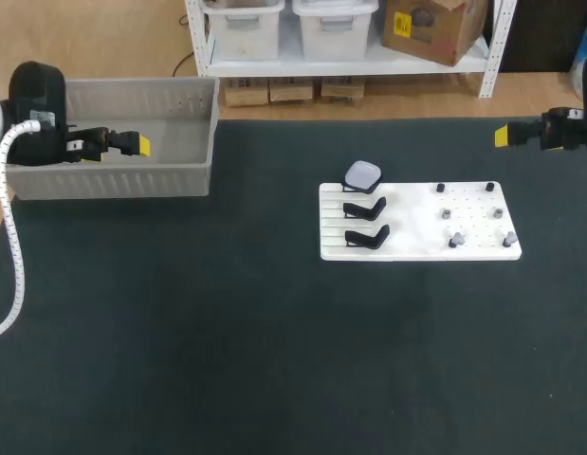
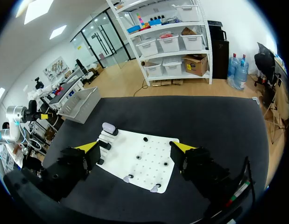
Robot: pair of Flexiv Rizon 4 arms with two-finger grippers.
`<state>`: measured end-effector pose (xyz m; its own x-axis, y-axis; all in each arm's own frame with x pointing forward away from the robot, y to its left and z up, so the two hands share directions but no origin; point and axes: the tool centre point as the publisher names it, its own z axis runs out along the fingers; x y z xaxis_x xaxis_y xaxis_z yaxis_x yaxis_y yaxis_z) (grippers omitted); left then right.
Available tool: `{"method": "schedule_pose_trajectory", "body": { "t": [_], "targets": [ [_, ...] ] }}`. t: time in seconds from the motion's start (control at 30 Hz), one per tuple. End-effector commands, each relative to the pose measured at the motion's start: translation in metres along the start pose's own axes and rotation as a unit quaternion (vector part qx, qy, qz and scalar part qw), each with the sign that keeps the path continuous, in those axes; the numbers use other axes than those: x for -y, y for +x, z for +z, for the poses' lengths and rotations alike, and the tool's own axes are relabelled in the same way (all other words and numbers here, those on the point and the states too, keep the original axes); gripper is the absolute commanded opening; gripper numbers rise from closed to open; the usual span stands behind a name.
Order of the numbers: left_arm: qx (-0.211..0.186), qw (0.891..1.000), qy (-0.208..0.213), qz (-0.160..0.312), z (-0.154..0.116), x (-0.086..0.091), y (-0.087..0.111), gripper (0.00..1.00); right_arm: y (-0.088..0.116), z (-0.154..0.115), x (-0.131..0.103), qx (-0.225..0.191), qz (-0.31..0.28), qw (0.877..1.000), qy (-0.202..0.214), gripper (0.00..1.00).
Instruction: Pick up each earbud case from the left stands, insert the matching earbuds, close the lid, and place the case in the box.
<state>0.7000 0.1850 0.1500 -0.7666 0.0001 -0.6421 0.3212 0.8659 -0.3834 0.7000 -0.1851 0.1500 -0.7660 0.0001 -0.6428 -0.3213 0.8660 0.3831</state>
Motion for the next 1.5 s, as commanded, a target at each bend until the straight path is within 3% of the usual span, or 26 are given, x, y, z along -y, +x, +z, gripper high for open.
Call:
{"method": "schedule_pose_trajectory", "body": {
  "t": [0.03, 0.57, 0.7, 0.87, 1.1, 1.5],
  "targets": [
    [0.0, 1.0, 0.0, 0.0, 0.0, 0.0, 0.0, 1.0, 0.0, 0.0, 0.0, 0.0, 0.0, 1.0, 0.0, 1.0],
    [0.0, 1.0, 0.0, 0.0, 0.0, 0.0, 0.0, 1.0, 0.0, 0.0, 0.0, 0.0, 0.0, 1.0, 0.0, 1.0],
    [0.032, 0.994, 0.081, 0.066, -0.007, 0.008, -0.009, 1.0, 0.0, 0.0, 0.0, 0.0, 0.0, 1.0, 0.0, 1.0],
    [0.052, 0.971, 0.16, 0.169, -0.007, 0.014, -0.019, 1.0, 0.0, 0.0, 0.0, 0.0, 0.0, 1.0, 0.0, 1.0],
    [0.043, 0.92, 0.258, 0.291, 0.002, 0.023, -0.029, 1.0, 0.0, 0.0, 0.0, 0.0, 0.0, 1.0, 0.0, 1.0],
    [-0.007, 0.85, 0.346, 0.398, 0.036, 0.063, -0.03, 1.0, 0.0, 0.0, 0.0, 0.0, 0.0, 1.0, 0.0, 1.0]
  ]
}}
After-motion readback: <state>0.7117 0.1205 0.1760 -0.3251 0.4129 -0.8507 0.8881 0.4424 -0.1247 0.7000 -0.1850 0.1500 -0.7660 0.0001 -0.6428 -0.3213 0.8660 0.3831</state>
